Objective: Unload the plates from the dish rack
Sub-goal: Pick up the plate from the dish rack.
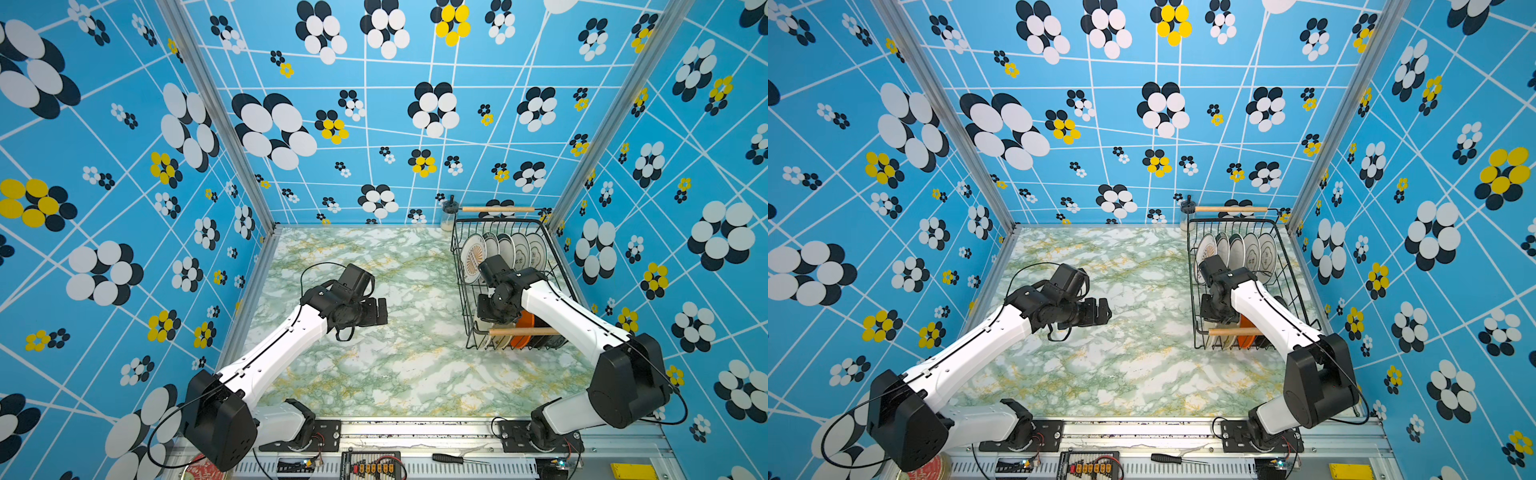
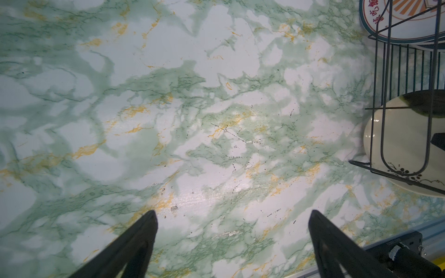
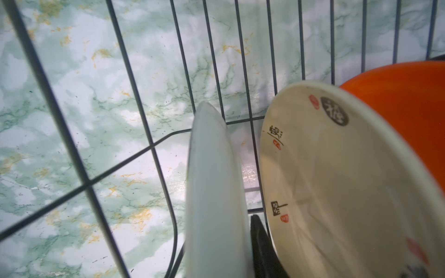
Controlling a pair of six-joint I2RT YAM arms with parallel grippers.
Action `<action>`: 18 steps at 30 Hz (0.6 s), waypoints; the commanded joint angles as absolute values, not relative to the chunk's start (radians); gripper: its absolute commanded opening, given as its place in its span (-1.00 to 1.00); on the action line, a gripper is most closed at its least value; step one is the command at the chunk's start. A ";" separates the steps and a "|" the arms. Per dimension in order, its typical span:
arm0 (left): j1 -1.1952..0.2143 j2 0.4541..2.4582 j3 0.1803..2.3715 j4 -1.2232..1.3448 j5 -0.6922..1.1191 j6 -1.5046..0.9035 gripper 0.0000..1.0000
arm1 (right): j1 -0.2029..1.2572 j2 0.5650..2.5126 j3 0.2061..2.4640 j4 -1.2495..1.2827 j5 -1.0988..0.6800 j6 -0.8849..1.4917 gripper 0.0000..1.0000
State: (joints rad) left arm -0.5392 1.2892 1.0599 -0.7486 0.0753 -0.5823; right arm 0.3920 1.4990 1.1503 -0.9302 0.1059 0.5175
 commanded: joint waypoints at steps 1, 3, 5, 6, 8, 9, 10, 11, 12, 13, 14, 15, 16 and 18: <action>-0.552 1.290 1.092 -0.762 0.066 -0.553 0.98 | 0.405 1.490 1.133 -0.943 0.105 0.560 -0.60; -0.572 1.278 1.090 -0.750 0.033 -0.533 0.98 | 0.405 1.484 1.135 -0.946 0.109 0.558 -0.67; -0.602 1.257 1.090 -0.743 -0.025 -0.506 0.98 | 0.405 1.480 1.144 -0.954 0.113 0.555 -0.70; -0.612 1.249 1.093 -0.742 -0.047 -0.497 0.98 | 0.405 1.480 1.148 -0.960 0.116 0.554 -0.70; -0.624 1.237 1.096 -0.742 -0.071 -0.487 0.98 | 0.404 1.479 1.157 -0.971 0.121 0.548 -0.75; -0.626 1.234 1.098 -0.742 -0.071 -0.485 0.99 | 0.405 1.479 1.163 -0.981 0.125 0.545 -0.75; -0.627 1.232 1.102 -0.743 -0.065 -0.481 0.98 | 0.404 1.476 1.167 -0.987 0.129 0.542 -0.79; -0.627 1.233 1.105 -0.747 -0.061 -0.479 0.98 | 0.405 1.474 1.170 -0.992 0.132 0.538 -0.80; -0.629 1.234 1.109 -0.749 -0.059 -0.481 0.99 | 0.405 1.471 1.174 -0.998 0.137 0.535 -0.81; -0.629 1.236 1.113 -0.749 -0.052 -0.481 0.98 | 0.405 1.467 1.179 -1.004 0.140 0.533 -0.81; -0.629 1.238 1.114 -0.750 -0.049 -0.481 0.99 | 0.405 1.465 1.185 -1.011 0.143 0.531 -0.82; -0.629 1.239 1.117 -0.749 -0.042 -0.484 0.99 | 0.405 1.460 1.191 -1.019 0.147 0.526 -0.83; -0.629 1.240 1.120 -0.746 -0.038 -0.486 0.98 | 0.405 1.456 1.200 -1.027 0.150 0.523 -0.83; -0.629 1.241 1.124 -0.742 -0.032 -0.489 0.98 | 0.405 1.447 1.215 -1.042 0.160 0.519 -0.84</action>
State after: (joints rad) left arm -0.6243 1.2499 1.0958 -0.7467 -0.0269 -0.5037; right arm 0.3988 1.4914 1.1751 -0.9630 0.1631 0.5137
